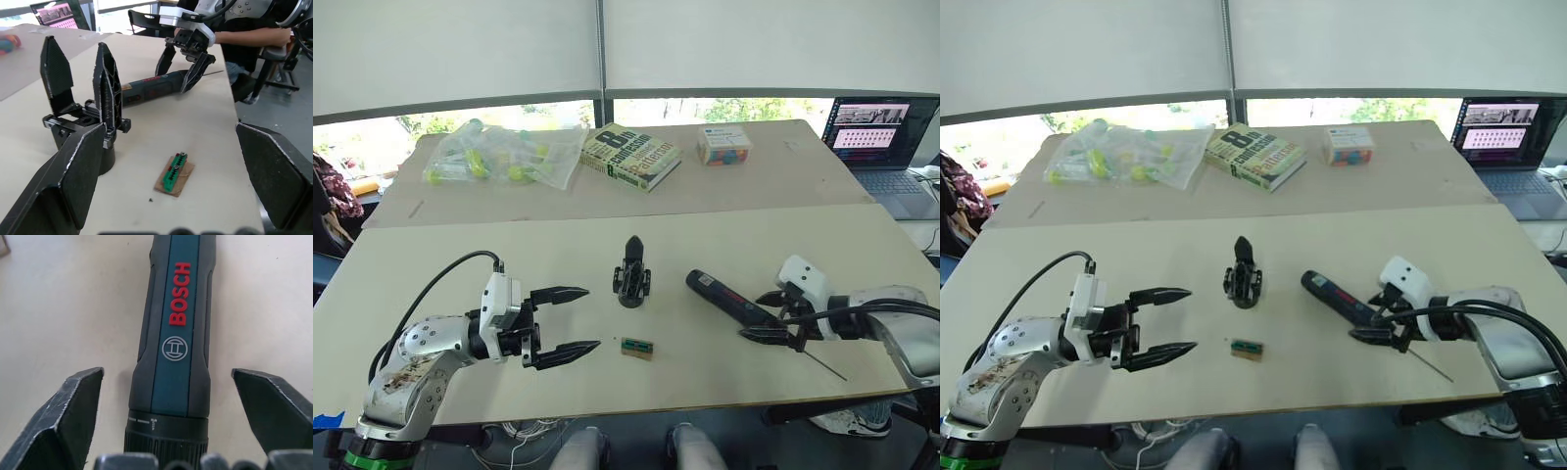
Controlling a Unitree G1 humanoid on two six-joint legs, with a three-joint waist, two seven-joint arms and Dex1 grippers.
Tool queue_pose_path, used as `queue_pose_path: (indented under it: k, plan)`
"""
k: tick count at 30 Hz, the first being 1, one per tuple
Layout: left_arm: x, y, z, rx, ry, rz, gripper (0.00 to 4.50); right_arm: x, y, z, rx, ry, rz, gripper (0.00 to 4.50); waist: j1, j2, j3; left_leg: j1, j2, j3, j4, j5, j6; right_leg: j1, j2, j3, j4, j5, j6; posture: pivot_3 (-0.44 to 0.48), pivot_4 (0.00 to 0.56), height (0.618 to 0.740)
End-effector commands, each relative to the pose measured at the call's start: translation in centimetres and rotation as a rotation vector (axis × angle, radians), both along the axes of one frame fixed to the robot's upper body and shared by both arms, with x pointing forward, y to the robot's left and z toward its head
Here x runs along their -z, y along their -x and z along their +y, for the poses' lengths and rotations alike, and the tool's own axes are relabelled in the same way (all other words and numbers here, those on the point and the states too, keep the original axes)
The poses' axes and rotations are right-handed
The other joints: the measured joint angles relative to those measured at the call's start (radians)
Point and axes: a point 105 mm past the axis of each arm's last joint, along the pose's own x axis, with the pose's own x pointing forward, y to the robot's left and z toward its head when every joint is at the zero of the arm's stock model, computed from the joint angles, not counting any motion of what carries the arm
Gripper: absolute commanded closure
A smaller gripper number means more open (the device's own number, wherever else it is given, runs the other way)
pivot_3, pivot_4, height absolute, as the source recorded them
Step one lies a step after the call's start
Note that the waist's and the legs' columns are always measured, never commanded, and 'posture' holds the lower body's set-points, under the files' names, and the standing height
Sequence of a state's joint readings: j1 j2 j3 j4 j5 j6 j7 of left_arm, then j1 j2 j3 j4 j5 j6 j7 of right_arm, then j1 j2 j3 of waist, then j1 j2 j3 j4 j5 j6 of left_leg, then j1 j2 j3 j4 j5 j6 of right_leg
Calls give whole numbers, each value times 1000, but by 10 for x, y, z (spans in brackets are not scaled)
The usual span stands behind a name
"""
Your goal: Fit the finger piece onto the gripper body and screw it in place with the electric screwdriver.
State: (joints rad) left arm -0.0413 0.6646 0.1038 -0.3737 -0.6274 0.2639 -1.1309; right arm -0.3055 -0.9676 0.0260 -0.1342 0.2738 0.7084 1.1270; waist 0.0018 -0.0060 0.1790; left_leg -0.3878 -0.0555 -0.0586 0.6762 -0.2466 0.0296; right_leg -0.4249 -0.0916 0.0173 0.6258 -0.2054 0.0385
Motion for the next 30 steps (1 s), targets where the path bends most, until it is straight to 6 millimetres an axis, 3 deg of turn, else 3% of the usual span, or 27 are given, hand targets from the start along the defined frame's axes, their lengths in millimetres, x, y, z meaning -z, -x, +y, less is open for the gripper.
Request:
queue_pose_path:
  k: [1, 4, 12, 20, 23, 30]
  plan:
    - [-8, 0, 3, -14, 1, -49, 0, -25, -1, 1, -46, 32, -38, 33, 0, 0, 0, 0, 0, 0, 0, 0, 0, 0, 0, 0, 0, 0, 0, 0, 150, 740]
    - [-6, 1, 4, -10, -5, -39, 0, -28, -4, -18, 81, 240, 39, 33, -1, 0, 0, 0, 0, 0, 0, 0, 0, 0, 0, 0, 0, 0, 0, 0, 150, 740]
    - [3, 6, -3, 54, -30, -19, 0, -40, 4, -3, -6, 444, 188, 33, -7, 0, 0, -1, 0, 0, 0, 0, 0, -1, 0, -1, -1, 0, 0, 0, 150, 740]
    - [7, 10, -9, 70, -28, -16, 0, -26, -16, 15, -20, 521, 171, 33, -8, -2, 1, -1, 0, 0, 0, -1, 0, -2, 0, -1, -1, 0, 0, 0, 150, 740]
    - [8, 10, -8, 67, -25, -13, 0, -19, -21, 11, -35, 615, 155, 33, -8, -2, 1, -2, 0, 0, 0, -1, 0, -3, -1, 0, -1, 0, 0, 0, 150, 740]
    - [7, 6, -4, 25, -19, -27, 0, -7, -13, 12, -74, 668, 204, 33, -5, -2, 1, -2, 0, 0, 0, -1, 0, -4, -1, 0, -1, 0, 0, 0, 150, 740]
